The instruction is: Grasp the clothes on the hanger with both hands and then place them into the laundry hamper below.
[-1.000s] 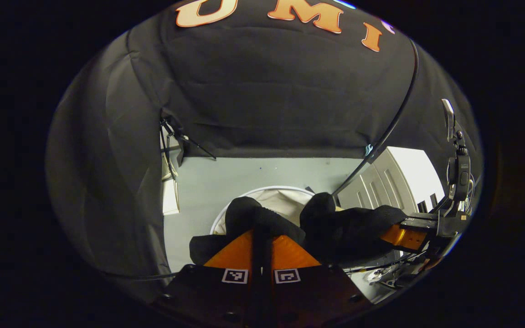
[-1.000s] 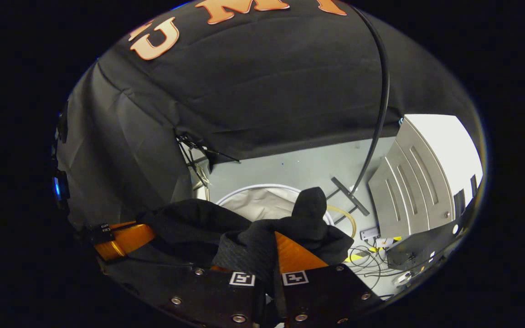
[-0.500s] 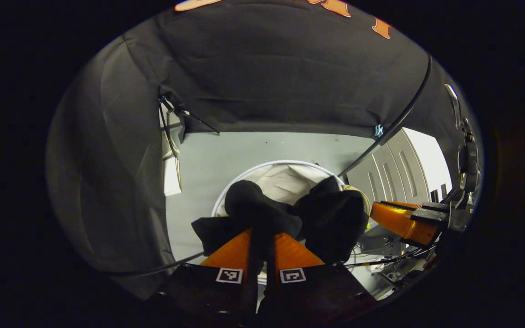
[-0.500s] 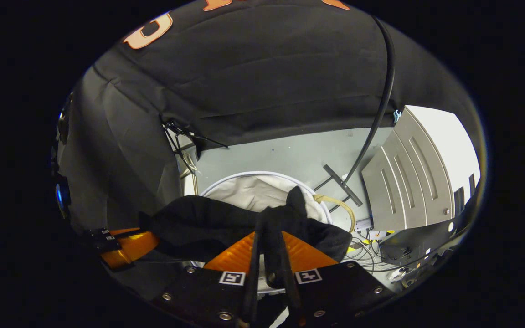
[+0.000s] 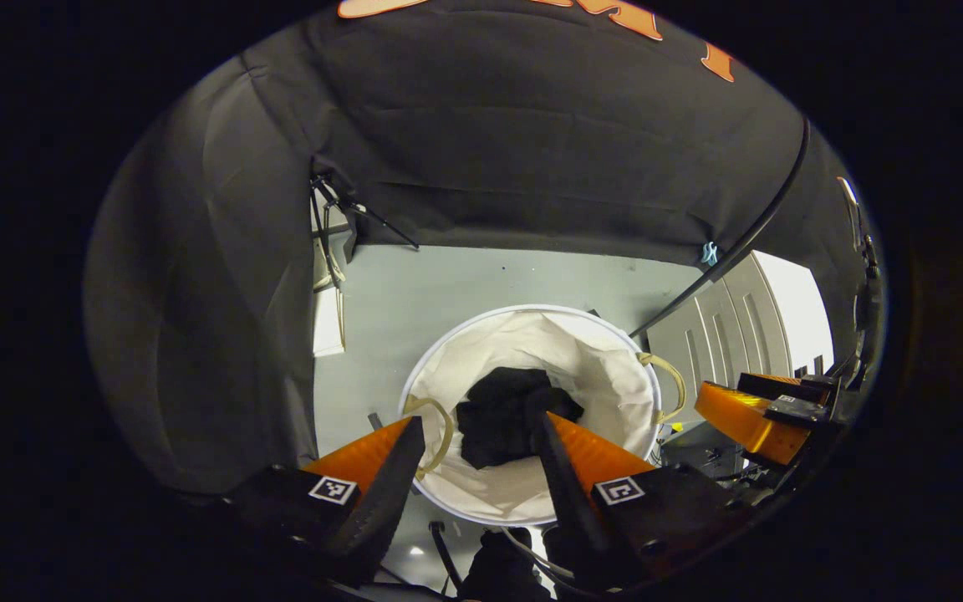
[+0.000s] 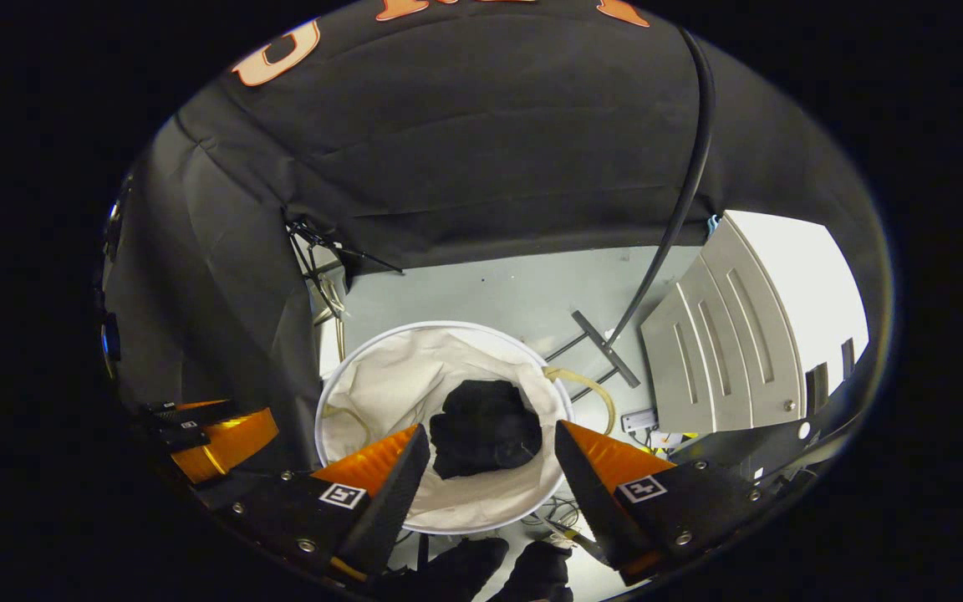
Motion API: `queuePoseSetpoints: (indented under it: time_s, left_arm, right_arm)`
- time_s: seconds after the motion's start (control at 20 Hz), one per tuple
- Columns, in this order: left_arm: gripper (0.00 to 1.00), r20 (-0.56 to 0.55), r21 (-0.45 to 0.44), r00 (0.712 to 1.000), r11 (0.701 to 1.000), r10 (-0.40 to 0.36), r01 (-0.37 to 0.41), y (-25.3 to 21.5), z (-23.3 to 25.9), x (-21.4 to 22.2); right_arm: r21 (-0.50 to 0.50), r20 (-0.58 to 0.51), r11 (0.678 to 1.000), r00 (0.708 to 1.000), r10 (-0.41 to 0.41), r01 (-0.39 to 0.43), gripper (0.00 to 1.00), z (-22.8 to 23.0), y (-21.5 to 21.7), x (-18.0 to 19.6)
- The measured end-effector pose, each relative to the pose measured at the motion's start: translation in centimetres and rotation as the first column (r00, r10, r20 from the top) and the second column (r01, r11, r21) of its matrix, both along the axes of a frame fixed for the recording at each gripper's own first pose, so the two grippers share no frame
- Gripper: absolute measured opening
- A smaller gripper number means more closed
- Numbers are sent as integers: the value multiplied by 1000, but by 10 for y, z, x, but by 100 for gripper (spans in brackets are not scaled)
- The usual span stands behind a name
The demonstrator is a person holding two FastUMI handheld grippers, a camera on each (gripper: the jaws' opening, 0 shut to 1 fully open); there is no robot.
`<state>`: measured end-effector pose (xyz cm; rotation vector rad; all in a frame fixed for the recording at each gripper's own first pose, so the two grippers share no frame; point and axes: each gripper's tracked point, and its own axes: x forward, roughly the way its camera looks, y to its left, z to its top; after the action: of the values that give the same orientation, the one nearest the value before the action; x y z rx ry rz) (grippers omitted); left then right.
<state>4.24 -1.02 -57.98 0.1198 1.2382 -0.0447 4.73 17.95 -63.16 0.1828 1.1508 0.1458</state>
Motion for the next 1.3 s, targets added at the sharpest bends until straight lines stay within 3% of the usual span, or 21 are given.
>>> queuePoseSetpoints:
  time_s: [0.15, 0.45, 0.75, 1.05, 1.3]
  left_arm:
    - [100, 14, 16, 1000, 1000, 24, -25, 1, 17, -6]
    - [100, 128, 9, 989, 997, 74, -76, -7, 69, -4]
    - [100, 270, -12, 954, 992, 128, -129, -17, 143, -9]
    - [99, 413, -68, 895, 986, 165, -151, -42, 225, -9]
    - [98, 553, -89, 817, 987, 164, -138, -61, 304, -8]
  right_arm:
    - [12, 21, 1000, 1000, -12, 12, 95, 16, -16, 2]
    - [4, 79, 1000, 997, -8, 8, 95, 54, -64, -3]
    - [-7, 162, 1000, 986, -27, 28, 95, 101, -132, -7]
    - [-32, 258, 999, 966, -35, 45, 94, 166, -203, -5]
    - [-9, 373, 997, 926, -63, 71, 95, 234, -237, 4]
